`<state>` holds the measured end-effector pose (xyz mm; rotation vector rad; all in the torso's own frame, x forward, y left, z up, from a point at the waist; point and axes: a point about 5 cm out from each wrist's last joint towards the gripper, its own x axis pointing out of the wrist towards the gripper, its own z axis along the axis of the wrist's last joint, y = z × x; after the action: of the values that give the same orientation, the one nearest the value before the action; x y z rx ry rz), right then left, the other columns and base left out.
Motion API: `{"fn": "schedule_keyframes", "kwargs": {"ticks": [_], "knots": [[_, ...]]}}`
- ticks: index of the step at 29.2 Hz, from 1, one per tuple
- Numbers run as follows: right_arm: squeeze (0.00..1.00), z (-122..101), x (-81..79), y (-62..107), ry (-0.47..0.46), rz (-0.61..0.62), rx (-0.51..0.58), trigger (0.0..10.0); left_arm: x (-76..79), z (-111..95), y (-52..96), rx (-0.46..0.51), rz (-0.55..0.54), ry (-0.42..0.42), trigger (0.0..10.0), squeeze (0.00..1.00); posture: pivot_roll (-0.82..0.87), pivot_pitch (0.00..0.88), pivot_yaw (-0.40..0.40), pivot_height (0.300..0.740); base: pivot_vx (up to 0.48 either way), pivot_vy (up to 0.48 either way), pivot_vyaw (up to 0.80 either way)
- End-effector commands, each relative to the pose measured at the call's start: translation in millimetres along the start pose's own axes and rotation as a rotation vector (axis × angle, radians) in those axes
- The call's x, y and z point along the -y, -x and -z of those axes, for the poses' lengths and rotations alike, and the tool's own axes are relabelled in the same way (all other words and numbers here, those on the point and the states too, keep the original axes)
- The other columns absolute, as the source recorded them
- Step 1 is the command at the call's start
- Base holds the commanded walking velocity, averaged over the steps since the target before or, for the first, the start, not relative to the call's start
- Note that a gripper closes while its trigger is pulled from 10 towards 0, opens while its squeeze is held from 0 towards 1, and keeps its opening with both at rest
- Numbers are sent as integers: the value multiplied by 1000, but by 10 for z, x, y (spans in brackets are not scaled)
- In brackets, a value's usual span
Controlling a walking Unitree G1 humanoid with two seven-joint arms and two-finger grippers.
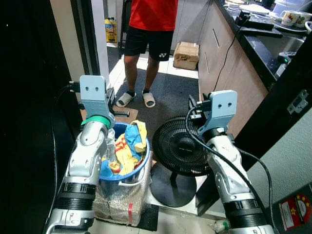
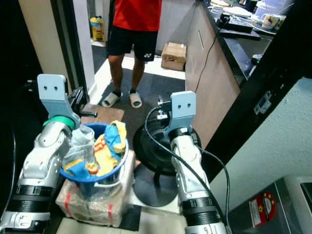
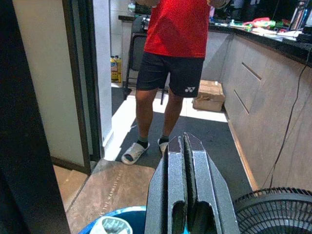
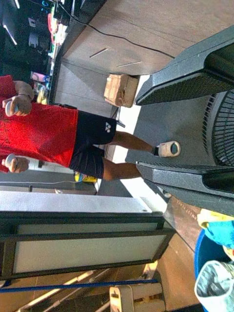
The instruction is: Clothes washing
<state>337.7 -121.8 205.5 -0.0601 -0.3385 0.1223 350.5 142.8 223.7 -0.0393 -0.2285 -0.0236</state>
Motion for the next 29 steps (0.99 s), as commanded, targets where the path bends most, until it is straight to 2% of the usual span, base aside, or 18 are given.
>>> {"fn": "schedule_keyframes", "kwargs": {"ticks": [1,7,12,20,29], "knots": [[0,38,9,24,5,-2,-13,10000,25,36,2,-11,7,3,10000,0,83,0,-51,740,-349,0,0],[0,39,8,18,9,-3,-14,10000,24,39,2,-14,3,2,10000,0,83,0,-52,740,-351,0,0],[0,39,18,15,49,-7,-9,10000,18,37,2,-14,0,0,10000,0,84,0,-51,740,-341,0,117],[0,30,24,20,33,-2,-1,10000,10,38,4,-14,-4,-2,10000,0,85,0,-50,740,-307,0,0],[0,32,-9,31,22,-20,-1,10000,7,45,0,-17,-8,9,10000,0,81,0,-48,740,0,0,0]]}}
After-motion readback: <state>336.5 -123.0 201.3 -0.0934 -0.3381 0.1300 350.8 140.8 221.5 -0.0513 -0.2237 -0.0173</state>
